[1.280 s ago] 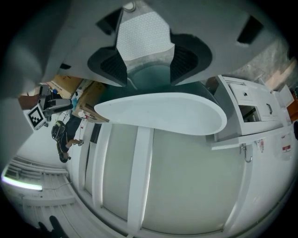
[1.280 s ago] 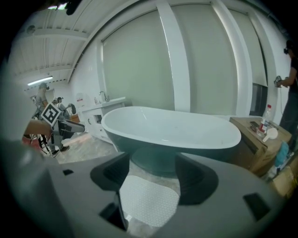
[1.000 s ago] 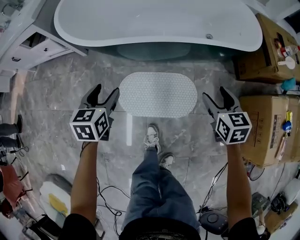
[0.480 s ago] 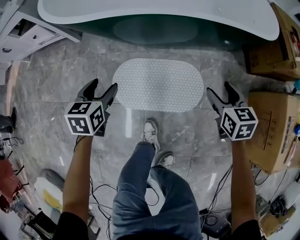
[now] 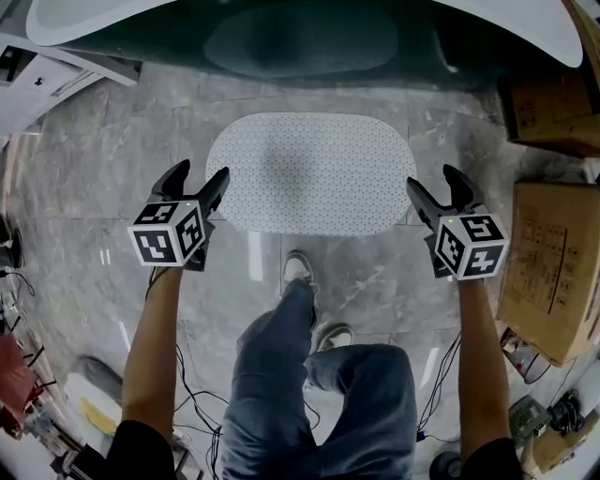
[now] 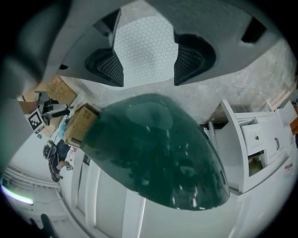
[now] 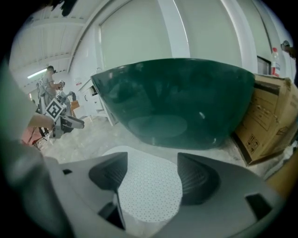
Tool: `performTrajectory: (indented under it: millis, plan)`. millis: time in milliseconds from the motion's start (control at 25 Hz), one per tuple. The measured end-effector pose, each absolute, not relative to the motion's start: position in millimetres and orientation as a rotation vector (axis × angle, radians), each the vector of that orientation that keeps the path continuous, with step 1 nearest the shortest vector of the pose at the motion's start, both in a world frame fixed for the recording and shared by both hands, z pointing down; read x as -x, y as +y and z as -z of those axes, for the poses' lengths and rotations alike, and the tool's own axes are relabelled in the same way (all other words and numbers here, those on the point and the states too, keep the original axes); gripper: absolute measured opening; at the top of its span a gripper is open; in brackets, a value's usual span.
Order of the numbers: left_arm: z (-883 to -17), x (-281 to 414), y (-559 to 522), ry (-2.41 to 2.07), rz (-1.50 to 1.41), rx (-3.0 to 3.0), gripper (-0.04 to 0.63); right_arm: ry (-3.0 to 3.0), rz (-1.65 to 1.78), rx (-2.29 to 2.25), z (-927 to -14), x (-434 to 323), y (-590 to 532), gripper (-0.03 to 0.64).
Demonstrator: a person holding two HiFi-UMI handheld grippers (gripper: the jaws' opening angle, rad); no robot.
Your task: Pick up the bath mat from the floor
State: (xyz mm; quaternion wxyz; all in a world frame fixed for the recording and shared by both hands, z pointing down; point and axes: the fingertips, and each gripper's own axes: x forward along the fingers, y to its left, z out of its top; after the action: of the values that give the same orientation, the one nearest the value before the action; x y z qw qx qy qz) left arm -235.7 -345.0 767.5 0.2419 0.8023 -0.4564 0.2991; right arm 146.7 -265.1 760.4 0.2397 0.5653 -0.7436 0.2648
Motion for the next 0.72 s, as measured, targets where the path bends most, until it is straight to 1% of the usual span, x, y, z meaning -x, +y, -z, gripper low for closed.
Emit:
performTrajectory:
  millis: [320, 720]
  plan:
    - [-871.8, 247.0, -355.1, -1.246, -0.844, -2.194, 0.364, -2.034, -0.697, -1.551, -861.4, -151.6, -276.3, 0.347]
    - [-961.2, 261.5, -371.8, -1.255, -0.826, -2.195, 0.38, -1.998, -0.711, -1.537, -962.7, -157.5, -284.2, 0.359]
